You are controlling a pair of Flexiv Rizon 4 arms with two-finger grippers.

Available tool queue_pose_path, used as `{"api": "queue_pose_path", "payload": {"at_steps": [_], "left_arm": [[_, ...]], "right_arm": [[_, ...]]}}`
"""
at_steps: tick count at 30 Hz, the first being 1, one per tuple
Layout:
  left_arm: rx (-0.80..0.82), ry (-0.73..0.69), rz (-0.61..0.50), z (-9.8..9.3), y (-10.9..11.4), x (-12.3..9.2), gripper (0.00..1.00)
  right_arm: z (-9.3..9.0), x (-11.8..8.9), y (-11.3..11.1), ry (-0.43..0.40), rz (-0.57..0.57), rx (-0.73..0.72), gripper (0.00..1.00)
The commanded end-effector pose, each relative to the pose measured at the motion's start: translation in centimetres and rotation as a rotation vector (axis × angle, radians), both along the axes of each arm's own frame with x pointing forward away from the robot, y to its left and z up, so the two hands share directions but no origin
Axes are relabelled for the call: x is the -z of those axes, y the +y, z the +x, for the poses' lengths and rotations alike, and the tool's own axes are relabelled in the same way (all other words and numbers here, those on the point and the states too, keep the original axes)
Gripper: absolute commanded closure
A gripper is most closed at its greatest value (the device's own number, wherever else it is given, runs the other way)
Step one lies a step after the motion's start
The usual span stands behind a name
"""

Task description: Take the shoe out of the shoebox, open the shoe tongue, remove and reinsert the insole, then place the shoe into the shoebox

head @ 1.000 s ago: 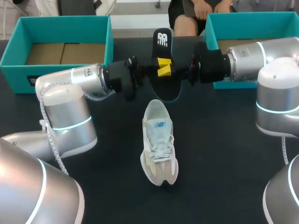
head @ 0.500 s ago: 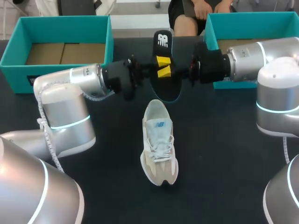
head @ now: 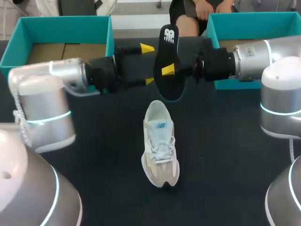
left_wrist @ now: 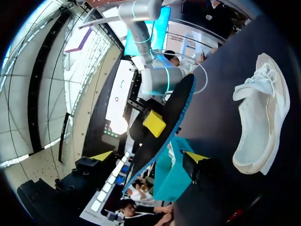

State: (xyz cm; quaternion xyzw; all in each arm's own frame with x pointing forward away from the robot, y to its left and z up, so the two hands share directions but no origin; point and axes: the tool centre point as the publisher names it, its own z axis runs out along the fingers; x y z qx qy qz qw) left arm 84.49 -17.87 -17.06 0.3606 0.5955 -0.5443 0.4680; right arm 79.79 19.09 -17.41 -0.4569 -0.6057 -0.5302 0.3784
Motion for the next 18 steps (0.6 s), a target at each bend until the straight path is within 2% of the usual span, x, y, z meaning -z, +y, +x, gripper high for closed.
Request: {"api": "queue_pose_path", "payload": {"at_steps": [1,4,13,18], "left_arm": [[0.000,0.151,0.115,-1.2,2.4,0.0,0.00],[-0.006,0.262,0.153,-1.5,3.4,0.7,0.00],[-0.049,0.654,0.252,-2.5,5.2,2.8,0.00],[-0.093,0.762,0.270,-2.9,5.8,3.8,0.00]], "right_arm": [[-0.5,0.1,-0.2,-0.017,0.005,0.024,1.00],[-0.5,0.2,-0.2,-0.035,0.010,0.033,1.00],[-0.1,-0.1,-0.1,-0.164,-0.023,0.039,1.00],[0.1,-0.4,0.2,-0.232,-0.028,0.026,1.00]]}}
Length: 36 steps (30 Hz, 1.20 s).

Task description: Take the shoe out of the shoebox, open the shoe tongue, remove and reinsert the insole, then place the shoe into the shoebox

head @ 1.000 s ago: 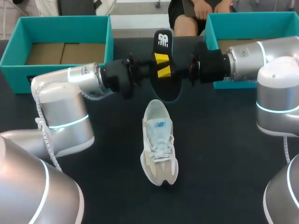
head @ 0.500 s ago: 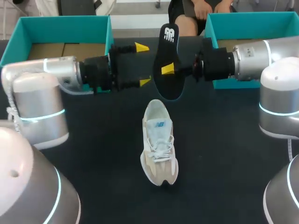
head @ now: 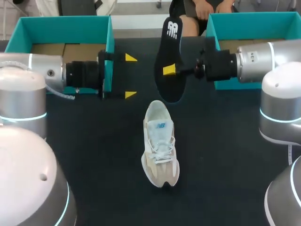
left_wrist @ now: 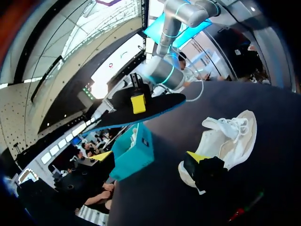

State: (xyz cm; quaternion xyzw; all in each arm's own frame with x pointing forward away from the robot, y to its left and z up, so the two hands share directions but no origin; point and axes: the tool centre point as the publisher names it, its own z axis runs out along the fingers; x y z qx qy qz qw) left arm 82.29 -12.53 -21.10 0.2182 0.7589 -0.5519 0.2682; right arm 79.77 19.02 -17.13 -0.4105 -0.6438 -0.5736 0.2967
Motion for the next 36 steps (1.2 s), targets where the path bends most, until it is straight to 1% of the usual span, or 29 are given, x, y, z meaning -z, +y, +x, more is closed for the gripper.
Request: {"api": "queue_pose_path", "payload": {"at_steps": [1,5,8,36], "left_arm": [[-0.032,0.224,0.095,-0.77,0.56,-0.06,0.00],[-0.052,0.274,0.122,-0.89,1.09,0.65,0.00],[-0.065,0.279,0.140,-0.84,1.27,0.91,0.00],[-0.065,0.279,0.140,-0.84,1.27,0.91,0.00]], "right_arm": [[0.19,-0.13,0.36,-0.030,-0.002,-0.003,1.00],[0.48,-0.19,0.63,-0.103,0.005,-0.007,1.00],[0.76,-0.33,0.97,-0.157,0.019,-0.021,1.00],[0.76,-0.33,0.97,-0.157,0.019,-0.021,1.00]]}}
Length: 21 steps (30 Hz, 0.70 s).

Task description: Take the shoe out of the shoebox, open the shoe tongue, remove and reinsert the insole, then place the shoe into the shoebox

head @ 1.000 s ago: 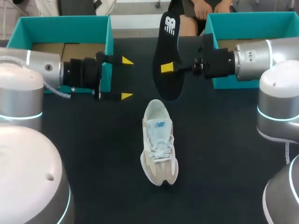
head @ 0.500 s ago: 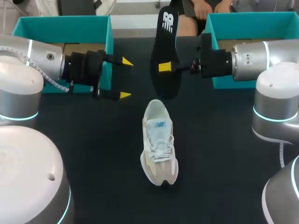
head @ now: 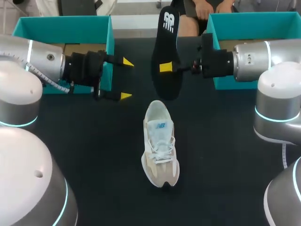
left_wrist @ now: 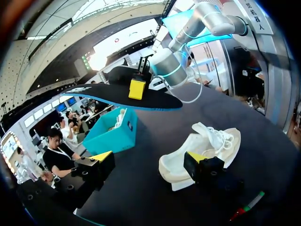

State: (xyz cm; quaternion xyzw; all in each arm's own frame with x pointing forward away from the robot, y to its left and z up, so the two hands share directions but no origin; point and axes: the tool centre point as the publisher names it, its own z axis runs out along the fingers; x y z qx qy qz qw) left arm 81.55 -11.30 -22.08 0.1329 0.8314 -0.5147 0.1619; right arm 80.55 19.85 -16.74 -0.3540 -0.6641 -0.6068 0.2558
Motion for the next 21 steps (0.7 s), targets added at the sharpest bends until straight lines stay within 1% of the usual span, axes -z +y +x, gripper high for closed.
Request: {"api": "queue_pose_path", "payload": {"at_steps": [1,12,15,16,18,19,21], "left_arm": [[-0.001,0.000,0.003,-0.1,0.1,-0.1,0.00],[-0.001,0.000,0.003,-0.1,0.1,-0.1,0.00],[0.007,0.014,0.024,-0.5,0.2,0.5,0.00],[0.011,0.021,0.036,-0.8,0.3,0.8,0.00],[0.018,0.031,0.061,-1.2,0.4,1.5,0.00],[0.021,0.037,0.075,-1.4,0.5,1.9,0.00],[0.023,0.047,0.094,-1.7,0.6,2.7,0.00]], "right_arm": [[0.0,0.1,0.1,0.000,0.000,0.002,1.00],[0.0,0.1,0.1,0.000,0.000,0.002,1.00],[0.3,1.2,-0.1,-0.045,-0.015,-0.023,1.00],[0.4,1.5,-0.1,-0.079,-0.008,-0.032,1.00],[0.6,2.1,0.0,-0.108,-0.037,-0.050,1.00],[0.7,2.4,0.0,-0.140,-0.040,-0.055,1.00],[0.9,2.8,0.0,-0.170,-0.037,-0.066,1.00]]}}
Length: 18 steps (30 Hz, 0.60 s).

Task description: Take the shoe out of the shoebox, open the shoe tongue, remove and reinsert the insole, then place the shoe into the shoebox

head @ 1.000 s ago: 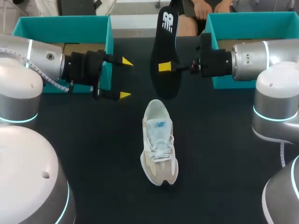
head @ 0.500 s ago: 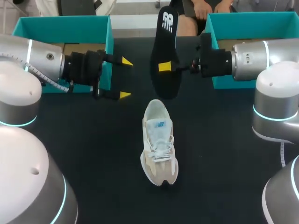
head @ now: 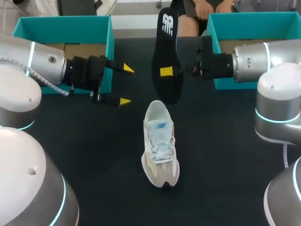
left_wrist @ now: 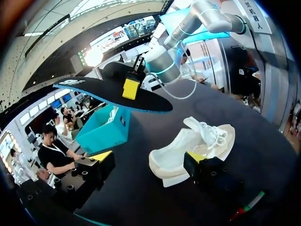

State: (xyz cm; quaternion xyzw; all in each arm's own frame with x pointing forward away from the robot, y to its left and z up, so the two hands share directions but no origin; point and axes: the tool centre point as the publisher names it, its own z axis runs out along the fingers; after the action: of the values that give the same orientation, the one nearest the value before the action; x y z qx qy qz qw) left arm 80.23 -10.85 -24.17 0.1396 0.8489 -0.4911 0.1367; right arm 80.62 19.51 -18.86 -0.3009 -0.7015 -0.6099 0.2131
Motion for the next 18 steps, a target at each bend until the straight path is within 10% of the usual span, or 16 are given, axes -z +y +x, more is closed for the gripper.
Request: {"api": "queue_pose_path", "payload": {"at_steps": [1,18], "left_arm": [[0.005,0.027,0.041,-0.7,0.1,1.3,0.00],[0.012,0.082,0.186,-3.3,-0.7,10.3,0.00]], "right_arm": [[0.9,0.9,0.5,-0.059,-0.010,-0.044,1.00],[1.4,1.5,0.8,-0.120,0.057,-0.076,1.00]]}}
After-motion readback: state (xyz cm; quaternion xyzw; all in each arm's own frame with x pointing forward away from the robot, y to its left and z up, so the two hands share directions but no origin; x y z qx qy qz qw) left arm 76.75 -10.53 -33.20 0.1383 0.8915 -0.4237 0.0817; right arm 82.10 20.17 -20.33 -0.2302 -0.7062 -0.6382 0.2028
